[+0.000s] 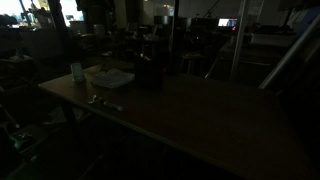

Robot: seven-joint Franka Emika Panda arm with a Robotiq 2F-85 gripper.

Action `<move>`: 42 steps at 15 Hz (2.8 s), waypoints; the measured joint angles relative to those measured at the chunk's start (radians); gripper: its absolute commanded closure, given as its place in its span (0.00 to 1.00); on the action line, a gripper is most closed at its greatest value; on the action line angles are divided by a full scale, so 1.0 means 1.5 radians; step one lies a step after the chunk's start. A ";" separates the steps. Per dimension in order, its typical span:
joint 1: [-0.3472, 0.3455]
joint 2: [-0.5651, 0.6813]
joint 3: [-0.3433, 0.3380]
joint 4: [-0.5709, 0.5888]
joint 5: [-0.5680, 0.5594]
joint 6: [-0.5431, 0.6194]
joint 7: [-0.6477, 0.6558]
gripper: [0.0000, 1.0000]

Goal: Put the white towel inside the black basket

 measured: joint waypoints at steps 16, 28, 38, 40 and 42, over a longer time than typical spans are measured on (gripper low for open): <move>-0.009 0.453 0.029 0.199 -0.072 0.063 -0.144 0.00; -0.027 0.662 0.031 0.368 -0.114 0.071 -0.145 0.34; -0.034 0.601 0.036 0.312 -0.091 0.063 -0.056 1.00; -0.035 0.569 0.039 0.285 -0.072 0.063 -0.037 0.96; -0.035 0.530 0.043 0.259 -0.053 0.063 -0.018 0.96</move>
